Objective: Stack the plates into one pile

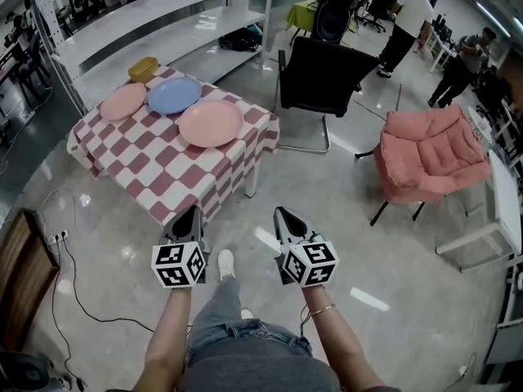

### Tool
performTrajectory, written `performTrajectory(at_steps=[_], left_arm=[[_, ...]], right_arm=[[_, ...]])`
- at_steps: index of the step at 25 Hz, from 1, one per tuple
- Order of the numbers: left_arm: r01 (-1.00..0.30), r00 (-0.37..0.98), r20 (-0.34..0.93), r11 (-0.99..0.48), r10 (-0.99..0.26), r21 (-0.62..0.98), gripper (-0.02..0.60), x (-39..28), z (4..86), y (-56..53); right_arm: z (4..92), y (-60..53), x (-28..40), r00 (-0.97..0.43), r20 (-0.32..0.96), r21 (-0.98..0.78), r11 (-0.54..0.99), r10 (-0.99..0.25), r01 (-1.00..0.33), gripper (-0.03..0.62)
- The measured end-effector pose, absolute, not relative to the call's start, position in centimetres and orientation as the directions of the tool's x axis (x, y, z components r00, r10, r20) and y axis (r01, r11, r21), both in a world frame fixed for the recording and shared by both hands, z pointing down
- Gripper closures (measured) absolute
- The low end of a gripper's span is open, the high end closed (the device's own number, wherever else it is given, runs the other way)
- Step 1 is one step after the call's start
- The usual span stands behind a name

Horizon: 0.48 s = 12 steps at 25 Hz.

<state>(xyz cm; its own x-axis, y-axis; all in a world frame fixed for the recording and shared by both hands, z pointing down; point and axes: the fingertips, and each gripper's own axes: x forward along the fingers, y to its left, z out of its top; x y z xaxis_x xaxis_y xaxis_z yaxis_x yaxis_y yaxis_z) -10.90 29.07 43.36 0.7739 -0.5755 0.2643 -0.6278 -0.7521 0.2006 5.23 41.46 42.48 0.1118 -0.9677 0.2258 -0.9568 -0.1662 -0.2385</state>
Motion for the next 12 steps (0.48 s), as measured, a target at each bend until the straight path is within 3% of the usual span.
performTrajectory(at_steps=[12], left_arm=[[-0.680,0.722,0.323,-0.714,-0.612,0.167,0.565,-7.5,45.1,16.0]], right_arm=[[43.3,28.1,9.2,0.062,0.262,-0.241,-0.127,-0.963,-0.962,0.585]])
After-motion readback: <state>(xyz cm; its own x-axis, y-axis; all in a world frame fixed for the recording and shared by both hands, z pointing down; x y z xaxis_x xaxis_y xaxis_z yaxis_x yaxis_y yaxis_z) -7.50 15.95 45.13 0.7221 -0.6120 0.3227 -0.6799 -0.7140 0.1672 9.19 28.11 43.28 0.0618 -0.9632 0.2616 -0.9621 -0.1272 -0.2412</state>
